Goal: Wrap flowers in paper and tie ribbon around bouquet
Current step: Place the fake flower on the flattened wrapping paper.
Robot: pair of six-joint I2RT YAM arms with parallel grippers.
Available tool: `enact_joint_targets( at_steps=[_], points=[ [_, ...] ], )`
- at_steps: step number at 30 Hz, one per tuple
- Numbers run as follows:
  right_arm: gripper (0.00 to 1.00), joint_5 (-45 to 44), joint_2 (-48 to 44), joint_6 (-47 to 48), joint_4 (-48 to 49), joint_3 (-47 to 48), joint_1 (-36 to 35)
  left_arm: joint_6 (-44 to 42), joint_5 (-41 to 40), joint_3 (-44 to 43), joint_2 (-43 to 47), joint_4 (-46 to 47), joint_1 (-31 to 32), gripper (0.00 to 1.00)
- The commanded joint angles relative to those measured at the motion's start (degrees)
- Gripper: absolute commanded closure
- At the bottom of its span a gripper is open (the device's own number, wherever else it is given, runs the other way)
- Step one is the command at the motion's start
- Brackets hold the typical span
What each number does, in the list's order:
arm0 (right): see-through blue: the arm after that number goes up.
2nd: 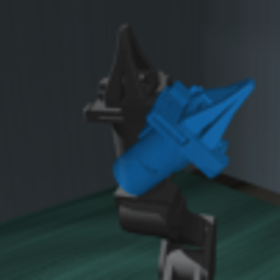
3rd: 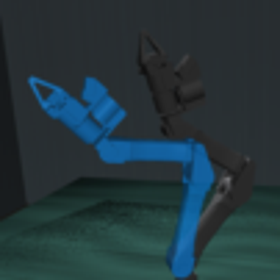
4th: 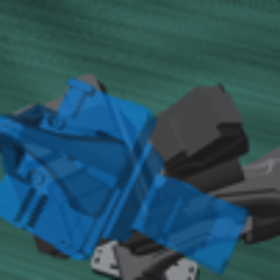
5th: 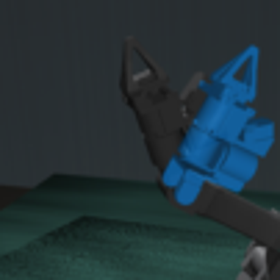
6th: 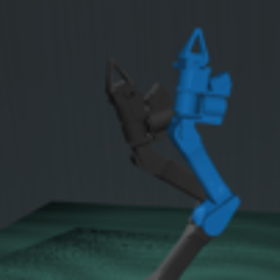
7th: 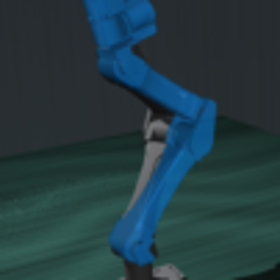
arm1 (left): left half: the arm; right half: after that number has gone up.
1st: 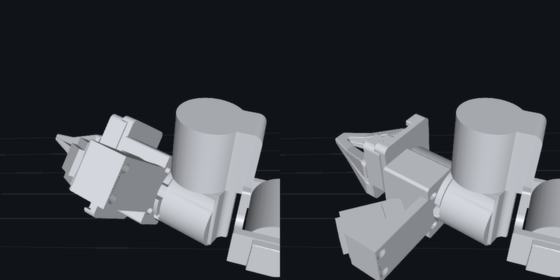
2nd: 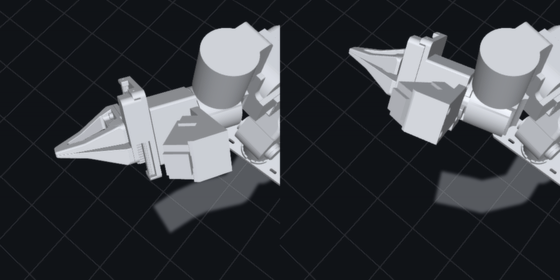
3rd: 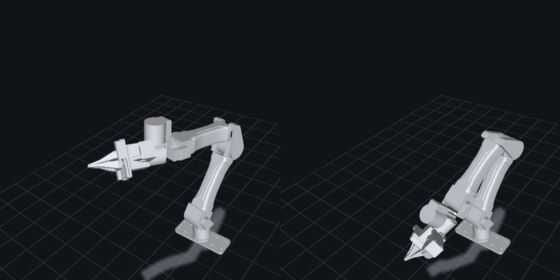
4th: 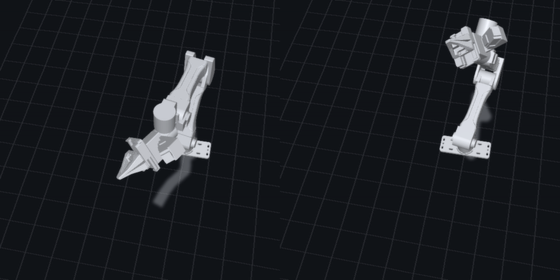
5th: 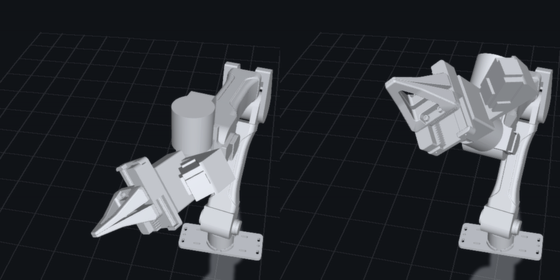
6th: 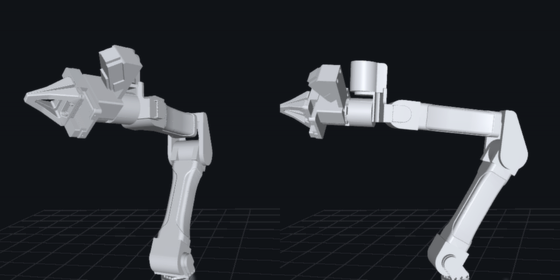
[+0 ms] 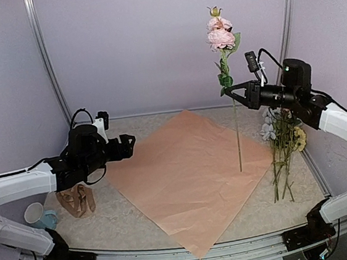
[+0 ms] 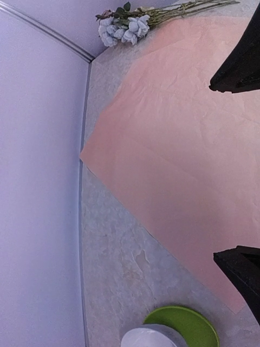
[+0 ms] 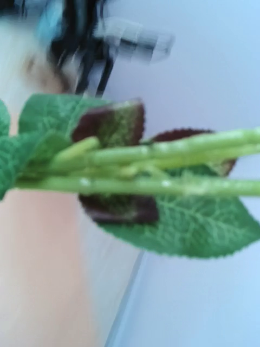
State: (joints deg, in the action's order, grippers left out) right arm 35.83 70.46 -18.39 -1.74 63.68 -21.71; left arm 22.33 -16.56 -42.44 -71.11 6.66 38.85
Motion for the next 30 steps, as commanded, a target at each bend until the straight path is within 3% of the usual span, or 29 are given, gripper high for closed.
enact_joint_targets(
  at_steps=[1,4,8,13,23,24,27,30],
  points=[
    [1.0,1.74,9.6,-16.01,23.44,-2.86,-7.91,-2.18,1.87,0.36,1.16,4.86,1.75,0.02],
    [1.0,-5.37,24.01,-15.22,6.39,12.28,-14.69,0.69,1.08,-0.18,-0.07,3.13,0.88,0.01],
    [1.0,-10.68,42.55,-14.21,-17.15,32.78,-16.12,2.14,-0.11,-0.53,-0.24,-0.56,0.53,0.01],
    [1.0,-12.56,52.82,-15.64,-17.99,38.45,-16.17,1.69,0.16,1.36,0.87,-1.05,0.1,0.01],
    [1.0,-18.9,61.29,-19.03,-14.83,37.86,-14.88,1.43,-0.3,1.48,0.71,-1.98,-0.18,0.01],
    [0.93,-19.78,61.38,-18.93,-15.02,37.84,-14.77,1.34,-0.49,1.54,0.72,-2.07,-0.25,0.01],
    [0.6,-22.05,60.06,-17.91,-16.33,37.56,-14.46,1.11,-1.03,1.57,1.06,-2.5,-0.29,0.01],
    [0.42,-26.68,55.9,-15.57,-18.71,36.27,-13.88,0.85,-1.6,1.74,1.43,-2.63,-0.35,0.01]
  ],
)
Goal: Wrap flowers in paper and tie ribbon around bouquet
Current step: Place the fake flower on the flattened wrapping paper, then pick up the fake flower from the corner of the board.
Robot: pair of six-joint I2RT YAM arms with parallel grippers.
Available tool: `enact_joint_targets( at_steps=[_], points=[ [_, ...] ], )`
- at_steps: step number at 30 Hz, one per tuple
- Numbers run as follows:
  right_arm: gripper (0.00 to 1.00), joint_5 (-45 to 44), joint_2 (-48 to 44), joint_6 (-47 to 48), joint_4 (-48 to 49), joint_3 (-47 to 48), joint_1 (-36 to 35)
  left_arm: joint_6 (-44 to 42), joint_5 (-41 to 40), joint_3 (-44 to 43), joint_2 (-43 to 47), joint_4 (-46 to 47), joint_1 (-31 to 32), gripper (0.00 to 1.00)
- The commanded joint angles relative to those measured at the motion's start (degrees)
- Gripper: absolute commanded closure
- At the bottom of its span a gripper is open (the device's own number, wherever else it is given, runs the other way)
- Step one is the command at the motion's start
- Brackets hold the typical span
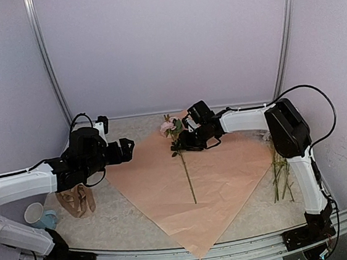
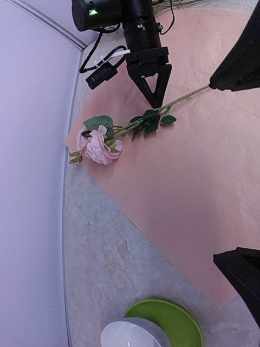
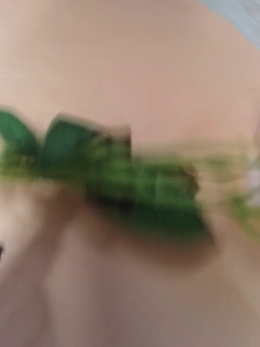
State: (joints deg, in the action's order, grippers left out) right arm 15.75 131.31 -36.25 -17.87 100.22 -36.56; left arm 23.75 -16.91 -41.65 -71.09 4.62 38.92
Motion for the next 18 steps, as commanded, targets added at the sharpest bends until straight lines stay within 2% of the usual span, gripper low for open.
enact_joint_targets(
  at_steps=[1,6,8,9,10,12,13,14,16,18],
  points=[
    [0.38,-8.41,-6.77,3.36,-3.65,-0.84,1.34,-0.73,-1.35,1.02,1.53,-0.66,-0.5,0.01],
    [0.29,-22.55,-19.65,9.41,-11.17,-9.85,5.21,-1.46,-1.85,1.0,1.77,-0.76,-0.51,0.01],
    [0.31,-27.21,-24.07,11.5,-15.66,-14.25,8.48,-1.58,-1.97,1.12,1.83,-0.69,-0.51,0.01],
    [0.35,-29.38,-25.81,11.89,-17.66,-16.51,10.48,-1.6,-1.99,1.2,1.71,-0.53,-0.51,0.01],
    [0.44,-31.12,-27.49,12.17,-19.12,-19.18,12.31,-1.6,-1.92,1.28,1.6,-0.3,-0.51,0.01],
    [0.69,-31.98,-30.59,12.38,-20.24,-24.22,16.07,-1.77,-1.82,1.18,1.06,-0.07,-0.51,0.01],
    [0.75,-31.97,-32.77,12.43,-20.11,-26.76,17.89,-1.85,-1.81,1.14,0.81,-0.05,-0.49,0.01],
    [0.75,-32.35,-34.16,12.24,-19.62,-29.02,18.94,-1.86,-1.8,1.01,0.59,-0.05,-0.46,0.01],
    [0.62,-32.9,-36.39,11.8,-18.41,-32.72,20.5,-1.86,-1.72,0.75,0.23,-0.08,-0.42,0.01],
    [0.57,-31.9,-37.42,11.73,-16.88,-36.09,21.9,-1.86,-1.56,0.62,0.12,-0.05,-0.42,0.01]
  ],
)
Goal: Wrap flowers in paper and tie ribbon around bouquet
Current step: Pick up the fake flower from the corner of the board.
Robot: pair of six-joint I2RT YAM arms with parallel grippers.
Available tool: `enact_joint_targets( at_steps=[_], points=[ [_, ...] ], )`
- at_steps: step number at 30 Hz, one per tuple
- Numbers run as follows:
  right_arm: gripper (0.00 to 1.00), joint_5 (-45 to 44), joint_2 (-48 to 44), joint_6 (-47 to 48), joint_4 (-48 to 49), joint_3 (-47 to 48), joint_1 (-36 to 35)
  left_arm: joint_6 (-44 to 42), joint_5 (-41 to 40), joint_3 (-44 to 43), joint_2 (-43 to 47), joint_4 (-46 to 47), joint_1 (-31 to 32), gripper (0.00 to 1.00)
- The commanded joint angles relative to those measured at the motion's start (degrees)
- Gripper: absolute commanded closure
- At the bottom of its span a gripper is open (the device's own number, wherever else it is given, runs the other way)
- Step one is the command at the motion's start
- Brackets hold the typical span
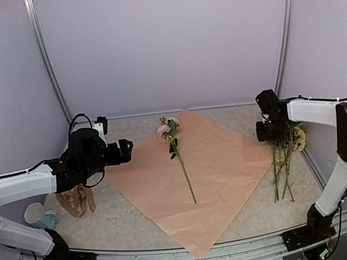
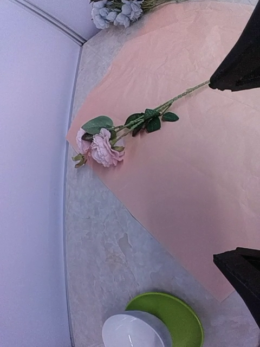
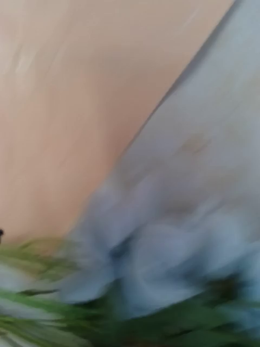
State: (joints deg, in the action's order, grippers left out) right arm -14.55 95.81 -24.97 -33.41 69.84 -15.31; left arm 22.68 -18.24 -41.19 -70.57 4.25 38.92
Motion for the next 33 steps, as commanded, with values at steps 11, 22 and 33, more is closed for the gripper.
enact_joint_targets(
  at_steps=[11,22,33],
  points=[
    [0.63,-2.63,3.61,2.08,2.61,-9.24,5.45,-1.32,-0.74,-0.12,0.03,-0.56,-0.29,0.01],
    [0.94,-0.79,5.8,4.99,4.3,-7.67,7.18,-1.32,-0.92,-0.82,-0.76,-0.67,-0.33,0.01],
    [1.0,6.03,-12.52,13.98,3.86,-2.96,7.05,-1.32,-0.41,-0.54,-0.52,-0.15,-0.33,0.01]
  ],
)
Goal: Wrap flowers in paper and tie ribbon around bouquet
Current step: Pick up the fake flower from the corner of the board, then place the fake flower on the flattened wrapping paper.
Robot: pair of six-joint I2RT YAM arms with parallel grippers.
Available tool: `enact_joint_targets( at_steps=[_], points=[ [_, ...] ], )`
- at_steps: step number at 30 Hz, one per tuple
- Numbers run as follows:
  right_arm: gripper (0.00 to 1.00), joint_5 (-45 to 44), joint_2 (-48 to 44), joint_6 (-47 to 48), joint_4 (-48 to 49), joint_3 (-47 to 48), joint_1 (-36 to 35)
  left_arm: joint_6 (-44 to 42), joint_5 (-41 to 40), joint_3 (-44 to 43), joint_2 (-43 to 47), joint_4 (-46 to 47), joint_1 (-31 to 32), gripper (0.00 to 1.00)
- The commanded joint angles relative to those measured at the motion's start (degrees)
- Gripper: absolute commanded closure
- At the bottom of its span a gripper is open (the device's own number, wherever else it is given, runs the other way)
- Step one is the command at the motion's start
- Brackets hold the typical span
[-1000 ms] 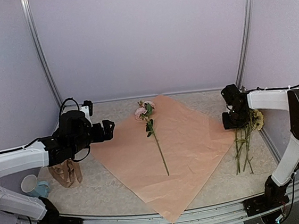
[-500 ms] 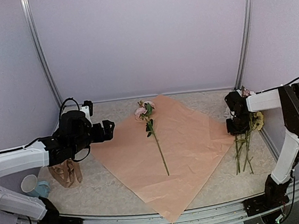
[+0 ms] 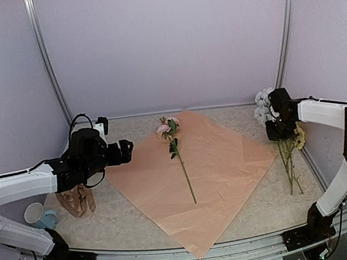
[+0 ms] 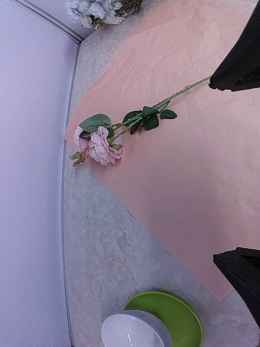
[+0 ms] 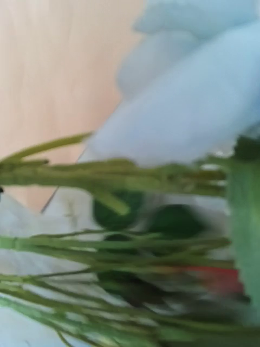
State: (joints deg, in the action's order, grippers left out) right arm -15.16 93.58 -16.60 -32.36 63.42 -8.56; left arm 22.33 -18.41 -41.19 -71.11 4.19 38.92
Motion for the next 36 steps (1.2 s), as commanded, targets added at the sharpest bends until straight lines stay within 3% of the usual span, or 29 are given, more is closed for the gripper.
enact_joint_targets(
  at_steps=[1,8,12,13,17,22,28,36],
  points=[
    [1.0,10.14,-12.99,6.94,4.76,3.05,0.36,-0.97,-0.24,-0.56,-0.03,-0.01,-0.27,0.01],
    [1.0,41.72,-31.82,6.42,29.04,-6.69,0.41,-2.48,0.17,-0.56,0.17,0.82,-0.33,0.01],
    [1.0,64.8,-31.16,-5.97,45.29,-10.13,0.01,-2.73,-0.02,-0.23,0.44,0.74,-0.32,0.01],
    [1.0,67.01,-29.54,-11.28,49.48,-9.95,-0.73,-2.79,-0.11,-0.13,0.45,0.74,-0.33,0.01],
    [1.0,59.95,-23.28,-13.98,53.13,-7.42,-11.19,-2.6,-0.13,-0.01,0.3,1.06,-0.36,0.01],
    [1.0,42.46,-7.35,-12.39,40.23,5.81,-24.69,-1.86,0.15,-0.18,-0.13,1.29,-0.33,0.01],
    [1.0,35.68,14.05,-21.19,31.3,19.87,-30.6,-2.01,-1.21,0.05,0.69,-0.69,-0.55,0.01],
    [1.0,30.12,32.43,-16.28,13.8,40.05,-34.45,-2.29,-1.28,1.2,1.6,-0.59,-1.2,0.01]
  ],
)
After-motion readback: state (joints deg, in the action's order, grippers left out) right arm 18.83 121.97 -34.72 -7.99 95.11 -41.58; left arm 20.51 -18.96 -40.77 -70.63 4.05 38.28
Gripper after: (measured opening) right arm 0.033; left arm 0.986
